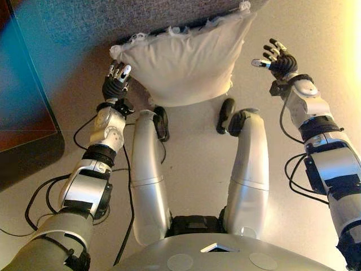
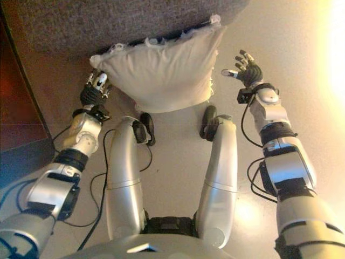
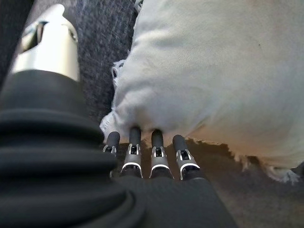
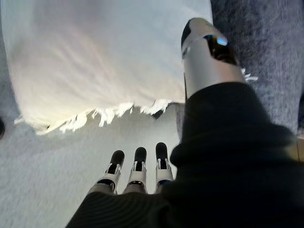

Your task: Pick up the cushion and take it to the sofa

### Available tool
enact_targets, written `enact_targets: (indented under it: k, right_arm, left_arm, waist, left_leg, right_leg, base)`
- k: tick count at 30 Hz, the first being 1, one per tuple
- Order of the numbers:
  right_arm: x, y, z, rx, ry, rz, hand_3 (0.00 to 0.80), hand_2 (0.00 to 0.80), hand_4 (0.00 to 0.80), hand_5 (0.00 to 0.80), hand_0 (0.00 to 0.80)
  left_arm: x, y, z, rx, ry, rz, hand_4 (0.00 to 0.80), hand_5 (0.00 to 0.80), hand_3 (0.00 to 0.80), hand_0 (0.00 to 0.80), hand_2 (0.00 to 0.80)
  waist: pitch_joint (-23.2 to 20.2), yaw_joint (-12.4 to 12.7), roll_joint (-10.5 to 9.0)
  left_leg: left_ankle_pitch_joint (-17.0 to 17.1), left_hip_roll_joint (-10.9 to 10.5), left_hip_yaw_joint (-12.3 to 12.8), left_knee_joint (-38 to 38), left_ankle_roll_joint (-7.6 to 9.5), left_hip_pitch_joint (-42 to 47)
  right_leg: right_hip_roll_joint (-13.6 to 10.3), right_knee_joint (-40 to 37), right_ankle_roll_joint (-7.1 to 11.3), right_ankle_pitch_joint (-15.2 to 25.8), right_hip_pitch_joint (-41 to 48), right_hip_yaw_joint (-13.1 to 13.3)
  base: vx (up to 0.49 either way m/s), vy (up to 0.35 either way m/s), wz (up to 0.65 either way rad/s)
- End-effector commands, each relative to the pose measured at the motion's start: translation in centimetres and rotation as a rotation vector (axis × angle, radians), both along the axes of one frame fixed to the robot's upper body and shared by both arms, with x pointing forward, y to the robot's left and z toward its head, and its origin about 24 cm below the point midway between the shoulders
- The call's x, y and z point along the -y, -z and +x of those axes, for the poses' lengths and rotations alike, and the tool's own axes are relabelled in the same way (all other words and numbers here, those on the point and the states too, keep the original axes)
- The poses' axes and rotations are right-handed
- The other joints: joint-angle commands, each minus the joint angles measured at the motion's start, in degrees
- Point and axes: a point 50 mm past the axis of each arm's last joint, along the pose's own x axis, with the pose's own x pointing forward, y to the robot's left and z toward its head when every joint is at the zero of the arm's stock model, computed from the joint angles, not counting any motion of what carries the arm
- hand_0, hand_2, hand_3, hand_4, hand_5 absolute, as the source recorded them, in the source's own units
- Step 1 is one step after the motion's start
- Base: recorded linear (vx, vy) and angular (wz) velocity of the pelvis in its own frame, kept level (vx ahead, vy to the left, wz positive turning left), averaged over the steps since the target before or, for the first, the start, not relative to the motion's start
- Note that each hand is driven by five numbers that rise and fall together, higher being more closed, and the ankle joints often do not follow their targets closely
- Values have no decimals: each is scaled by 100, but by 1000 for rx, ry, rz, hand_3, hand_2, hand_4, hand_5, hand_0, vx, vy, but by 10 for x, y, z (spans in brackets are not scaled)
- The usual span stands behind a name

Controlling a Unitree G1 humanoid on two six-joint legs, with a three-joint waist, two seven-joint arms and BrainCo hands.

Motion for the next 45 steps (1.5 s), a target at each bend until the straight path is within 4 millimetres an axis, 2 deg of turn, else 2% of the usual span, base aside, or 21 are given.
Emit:
enact_targets:
  k: [1, 5, 14, 26, 32, 33, 34, 36, 41, 42, 43, 44, 45]
  right_arm:
    - [-6, -9, 3, -5, -65, 54, 0, 0, 0, 0, 0]
    - [-11, -17, 8, -24, -84, 50, 0, 0, 0, 0, 0]
    - [-35, -38, 19, -34, -121, -2, 0, 0, 0, 0, 0]
    - [-64, -52, 24, -14, -159, -47, 0, 0, 0, 0, 0]
    - [-74, -60, 25, 6, -177, -61, 0, 0, 0, 0, 0]
    - [-76, -61, 25, 10, -187, -60, 0, 0, 0, 0, 0]
    - [-78, -61, 25, 14, -200, -61, 0, 0, 0, 0, 0]
    - [-86, -64, 25, 24, -252, -63, 0, 0, 0, 0, 0]
    - [-95, -64, 23, 20, -321, -96, 0, 0, 0, 0, 0]
    - [-97, -63, 23, 18, -332, -101, 50, 50, 50, 50, 50]
    - [-98, -63, 22, 17, -349, -109, 436, 436, 436, 436, 436]
    - [-99, -62, 22, 18, -359, -114, 703, 703, 703, 703, 703]
    - [-100, -62, 22, 18, -366, -121, 800, 800, 800, 800, 800]
  left_arm:
    - [-11, -12, 8, -11, -34, -50, 0, 0, 0, 0, 0]
    - [-12, -27, 17, -7, 21, -44, 0, 0, 0, 0, 0]
    - [21, -71, 37, 60, 155, 35, 0, 0, 0, 0, 0]
    - [49, -89, 43, 120, 280, 122, 0, 0, 0, 0, 0]
    - [57, -97, 45, 148, 301, 132, 0, 0, 0, 0, 0]
    - [59, -98, 45, 154, 309, 132, 97, 97, 97, 97, 97]
    - [60, -99, 45, 158, 316, 132, 119, 119, 119, 119, 119]
    - [65, -101, 45, 174, 351, 142, 411, 411, 411, 411, 411]
    - [75, -100, 44, 178, 407, 172, 489, 489, 489, 489, 489]
    - [76, -99, 43, 176, 416, 177, 502, 502, 502, 502, 502]
    - [78, -99, 43, 177, 427, 185, 558, 558, 558, 558, 558]
    - [78, -99, 43, 178, 434, 194, 624, 624, 624, 624, 624]
    - [79, -99, 43, 179, 439, 200, 800, 800, 800, 800, 800]
  waist:
    - [-52, -40, 103]
    - [-15, -75, 105]
    - [-10, -86, 143]
    - [-10, -73, 200]
    - [-10, -79, 231]
    - [-10, -78, 236]
    - [-10, -78, 240]
    - [-10, -74, 239]
    - [-10, -71, 241]
    - [-10, -72, 239]
    - [-10, -75, 234]
    - [-10, -76, 232]
    - [-10, -79, 228]
  left_leg:
    - [-336, -23, 262, 171, 391, 122]
    - [-308, -7, 263, 244, 374, 20]
    - [-208, -65, 257, 116, 354, -81]
    - [-233, -142, 301, 91, 392, -89]
    - [-494, -128, 358, 434, 477, -114]
    - [-533, -121, 364, 498, 486, -127]
    - [-564, -116, 368, 547, 493, -142]
    - [-640, -98, 370, 664, 519, -186]
    - [-739, -55, 378, 847, 561, -234]
    - [-749, -48, 378, 883, 567, -249]
    - [-758, -35, 379, 920, 577, -262]
    - [-770, -28, 379, 950, 581, -267]
    - [-782, -20, 379, 983, 583, -271]
  right_leg:
    - [-42, -4, -33, -276, 334, 303]
    - [-40, 47, -40, -241, 232, 349]
    - [-33, -184, -40, -88, 151, 389]
    - [-59, -284, -70, -30, 148, 412]
    - [-60, 31, -147, -235, 110, 469]
    - [-60, 101, -160, -274, 92, 479]
    - [-59, 152, -169, -304, 73, 486]
    - [-53, 276, -201, -371, 19, 506]
    - [-45, 493, -246, -468, -55, 532]
    - [-37, 535, -253, -478, -74, 535]
    - [-31, 584, -262, -490, -92, 537]
    - [-28, 622, -268, -502, -104, 536]
    - [-24, 660, -273, -512, -111, 537]
  base:
    - [33, 16, -1]
    - [-3, 0, 1]
    - [-14, 7, 9]
    - [1, 0, 4]
    - [0, 0, 0]
    - [0, 0, 0]
    - [0, 0, 0]
    - [0, 0, 0]
    - [5, -9, 9]
    - [15, -8, 9]
    - [17, -9, 4]
    - [0, 0, 0]
    - [0, 0, 0]
